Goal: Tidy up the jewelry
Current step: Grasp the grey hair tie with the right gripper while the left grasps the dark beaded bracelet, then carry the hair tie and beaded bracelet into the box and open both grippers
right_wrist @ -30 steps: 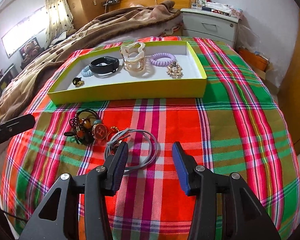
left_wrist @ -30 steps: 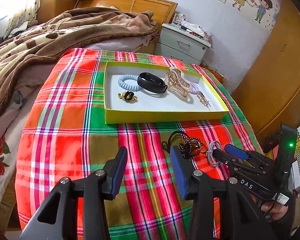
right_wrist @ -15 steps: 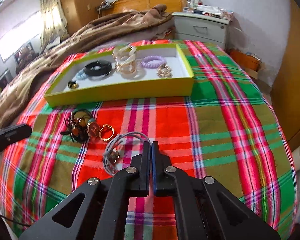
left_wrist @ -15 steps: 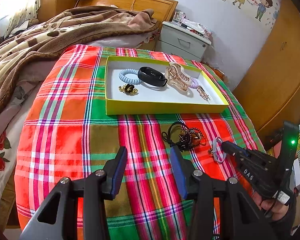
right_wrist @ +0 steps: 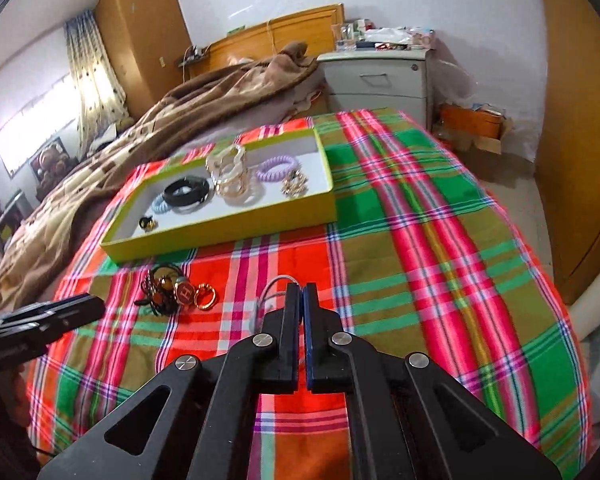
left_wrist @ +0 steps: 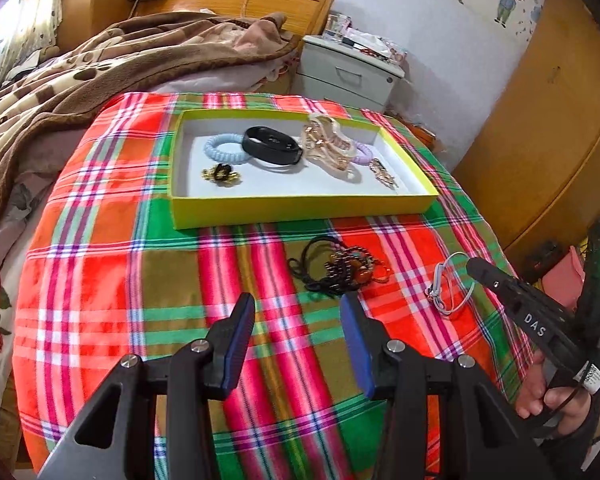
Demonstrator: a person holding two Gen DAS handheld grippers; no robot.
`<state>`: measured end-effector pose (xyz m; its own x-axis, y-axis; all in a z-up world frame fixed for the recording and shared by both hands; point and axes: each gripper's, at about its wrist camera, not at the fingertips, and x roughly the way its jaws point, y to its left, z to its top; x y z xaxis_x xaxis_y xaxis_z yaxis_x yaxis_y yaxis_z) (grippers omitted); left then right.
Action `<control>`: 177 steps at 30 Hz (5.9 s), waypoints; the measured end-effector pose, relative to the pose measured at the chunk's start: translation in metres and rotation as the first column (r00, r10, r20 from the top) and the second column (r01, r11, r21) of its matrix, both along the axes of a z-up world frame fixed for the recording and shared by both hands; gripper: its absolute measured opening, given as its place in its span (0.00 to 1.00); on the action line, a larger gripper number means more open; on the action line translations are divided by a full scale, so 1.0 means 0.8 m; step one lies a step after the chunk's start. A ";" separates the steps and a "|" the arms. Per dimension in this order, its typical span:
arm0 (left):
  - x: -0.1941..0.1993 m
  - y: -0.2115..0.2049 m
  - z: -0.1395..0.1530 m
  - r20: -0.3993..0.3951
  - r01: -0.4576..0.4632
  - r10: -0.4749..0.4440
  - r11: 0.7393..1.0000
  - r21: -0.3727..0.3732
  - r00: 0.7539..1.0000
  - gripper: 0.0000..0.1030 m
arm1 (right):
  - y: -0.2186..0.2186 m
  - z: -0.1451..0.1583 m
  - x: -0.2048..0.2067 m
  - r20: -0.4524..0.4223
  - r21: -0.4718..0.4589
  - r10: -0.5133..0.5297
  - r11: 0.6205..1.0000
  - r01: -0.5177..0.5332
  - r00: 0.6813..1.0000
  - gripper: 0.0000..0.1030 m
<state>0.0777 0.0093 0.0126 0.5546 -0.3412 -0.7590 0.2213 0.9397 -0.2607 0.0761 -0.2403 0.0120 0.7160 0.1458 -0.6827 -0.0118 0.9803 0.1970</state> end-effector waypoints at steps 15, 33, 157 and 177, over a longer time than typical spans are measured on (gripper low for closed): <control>0.023 -0.062 -0.001 0.031 0.132 -0.135 0.988 0.076 0.990 0.50 | -0.032 0.010 -0.014 0.033 0.025 -0.054 0.998 0.054 0.998 0.01; 0.042 -0.082 -0.021 -0.011 0.097 -0.097 0.987 0.125 0.995 0.31 | -0.038 0.006 -0.011 0.032 0.042 -0.059 0.997 0.058 0.998 0.01; 0.162 -0.009 -0.009 -0.010 -0.011 0.011 0.998 0.057 1.000 0.21 | 0.051 -0.018 0.190 -0.117 0.030 0.104 0.994 -0.101 0.988 0.02; 0.161 -0.008 -0.007 -0.013 -0.015 0.016 0.999 0.047 1.000 0.41 | 0.058 -0.012 0.182 -0.099 -0.013 0.096 0.995 -0.098 0.990 0.16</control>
